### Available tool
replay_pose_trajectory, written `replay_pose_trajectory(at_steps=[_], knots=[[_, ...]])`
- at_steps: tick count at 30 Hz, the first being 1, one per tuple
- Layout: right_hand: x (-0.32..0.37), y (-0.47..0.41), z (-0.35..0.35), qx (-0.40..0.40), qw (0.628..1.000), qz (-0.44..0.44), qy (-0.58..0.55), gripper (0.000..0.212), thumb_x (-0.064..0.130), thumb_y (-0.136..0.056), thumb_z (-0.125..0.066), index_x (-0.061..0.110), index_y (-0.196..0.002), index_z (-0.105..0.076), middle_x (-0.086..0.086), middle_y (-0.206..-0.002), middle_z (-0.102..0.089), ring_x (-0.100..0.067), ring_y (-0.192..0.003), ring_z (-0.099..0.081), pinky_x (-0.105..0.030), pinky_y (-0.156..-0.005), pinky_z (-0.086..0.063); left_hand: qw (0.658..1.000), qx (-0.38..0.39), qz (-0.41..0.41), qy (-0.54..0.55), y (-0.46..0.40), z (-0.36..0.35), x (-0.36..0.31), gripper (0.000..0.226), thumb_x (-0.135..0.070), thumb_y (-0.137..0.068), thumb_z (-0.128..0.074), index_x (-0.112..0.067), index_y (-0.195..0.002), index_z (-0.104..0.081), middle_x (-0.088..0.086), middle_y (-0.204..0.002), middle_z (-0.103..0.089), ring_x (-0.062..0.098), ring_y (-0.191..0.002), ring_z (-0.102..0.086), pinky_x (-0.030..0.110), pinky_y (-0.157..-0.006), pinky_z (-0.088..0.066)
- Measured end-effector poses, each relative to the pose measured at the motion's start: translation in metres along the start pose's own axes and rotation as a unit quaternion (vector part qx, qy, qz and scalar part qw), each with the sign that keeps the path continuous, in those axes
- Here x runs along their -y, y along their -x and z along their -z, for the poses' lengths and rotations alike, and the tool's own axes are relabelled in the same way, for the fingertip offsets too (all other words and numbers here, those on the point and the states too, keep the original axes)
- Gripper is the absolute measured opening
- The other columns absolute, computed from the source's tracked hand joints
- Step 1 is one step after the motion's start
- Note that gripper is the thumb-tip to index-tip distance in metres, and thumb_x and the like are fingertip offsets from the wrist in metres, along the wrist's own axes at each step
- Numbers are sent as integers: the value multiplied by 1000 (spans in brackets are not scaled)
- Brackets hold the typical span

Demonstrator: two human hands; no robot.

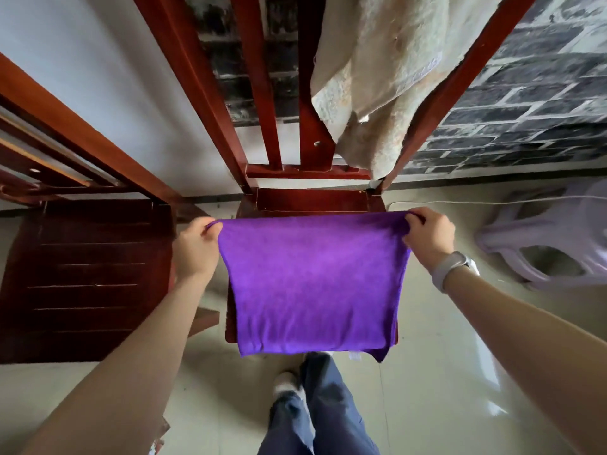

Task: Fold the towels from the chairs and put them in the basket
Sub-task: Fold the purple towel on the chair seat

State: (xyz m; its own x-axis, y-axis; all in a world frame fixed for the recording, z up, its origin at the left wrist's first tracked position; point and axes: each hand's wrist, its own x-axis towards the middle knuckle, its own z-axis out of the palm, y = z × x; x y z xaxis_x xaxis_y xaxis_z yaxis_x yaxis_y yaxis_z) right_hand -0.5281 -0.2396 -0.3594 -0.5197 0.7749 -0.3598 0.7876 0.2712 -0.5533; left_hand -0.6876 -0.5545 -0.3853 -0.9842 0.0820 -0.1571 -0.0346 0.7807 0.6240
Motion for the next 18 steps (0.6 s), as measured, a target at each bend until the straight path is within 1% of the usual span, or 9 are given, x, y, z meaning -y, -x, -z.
replay_pose_trajectory(at_steps=[2, 4, 5, 7, 9, 11, 14, 17, 18], knots=[[1, -23, -14, 3, 999, -13, -34, 21, 13, -88, -50, 7, -100, -66, -22, -87, -70, -37, -83, -65, -38, -87, -49, 997, 12, 39, 59, -24, -18, 2, 12, -26, -84, -57, -19, -88, -66, -1, -73, -67, 27, -74, -69, 27, -67, -44], [0, -42, -26, 6, 997, -34, -73, 25, 10, -87, -51, 7, -109, -62, -21, -100, -68, -36, -88, -65, -44, -89, -50, 992, 9, 70, 107, -44, -31, 4, 13, -33, -81, -57, -27, -89, -65, -13, -68, -64, 21, -75, -70, 33, -71, -53], [-1, -50, -32, 14, 992, -49, -116, 32, 8, -88, -49, 8, -119, -57, -18, -113, -64, -35, -92, -64, -46, -89, -51, 987, 9, 85, 134, -52, -37, 5, 19, -35, -81, -56, -26, -95, -65, -10, -74, -67, 20, -79, -70, 40, -76, -55], [-8, -57, -42, 29, 975, -77, -206, 47, 3, -91, -44, 12, -136, -38, -12, -136, -48, -31, -97, -62, -45, -87, -52, 977, 1, 116, 178, -62, -47, 12, 39, -41, -80, -54, -21, -113, -59, 6, -98, -69, 22, -92, -68, 46, -84, -53], [-25, -55, -50, 32, 978, -86, -185, 51, 3, -91, -43, 16, -140, -32, -8, -143, -38, -30, -104, -60, -46, -89, -51, 973, 0, 143, 182, -59, -54, 23, 45, -42, -79, -52, -21, -119, -53, 14, -115, -63, 25, -99, -65, 47, -89, -51], [-49, -41, -57, 35, 987, -99, -125, 44, 5, -90, -42, 15, -133, -41, -9, -137, -45, -32, -105, -59, -47, -91, -50, 972, 19, 170, 160, -37, -61, 37, 37, -33, -86, -52, -16, -119, -53, 19, -117, -61, 30, -102, -63, 47, -91, -49], [-92, 1, -70, 55, 984, -153, -70, 33, 5, -87, -43, 8, -119, -52, -14, -111, -60, -36, -96, -61, -44, -85, -50, 969, 57, 224, 94, 21, -71, 65, 28, -16, -90, -53, -6, -116, -56, 20, -114, -62, 34, -103, -59, 39, -89, -47], [-133, 50, -85, 100, 971, -216, -6, 25, 9, -85, -51, 3, -109, -56, -16, -97, -62, -35, -93, -59, -40, -81, -46, 952, 79, 295, 28, 81, -75, 92, 27, -10, -89, -55, 4, -113, -56, 25, -112, -62, 37, -106, -58, 37, -90, -42], [-145, 63, -91, 113, 966, -231, 10, 20, 11, -85, -54, 2, -102, -56, -15, -91, -60, -33, -87, -58, -37, -76, -44, 946, 81, 314, 11, 97, -77, 100, 27, -9, -88, -56, 7, -110, -56, 27, -111, -62, 38, -106, -58, 37, -90, -42]])
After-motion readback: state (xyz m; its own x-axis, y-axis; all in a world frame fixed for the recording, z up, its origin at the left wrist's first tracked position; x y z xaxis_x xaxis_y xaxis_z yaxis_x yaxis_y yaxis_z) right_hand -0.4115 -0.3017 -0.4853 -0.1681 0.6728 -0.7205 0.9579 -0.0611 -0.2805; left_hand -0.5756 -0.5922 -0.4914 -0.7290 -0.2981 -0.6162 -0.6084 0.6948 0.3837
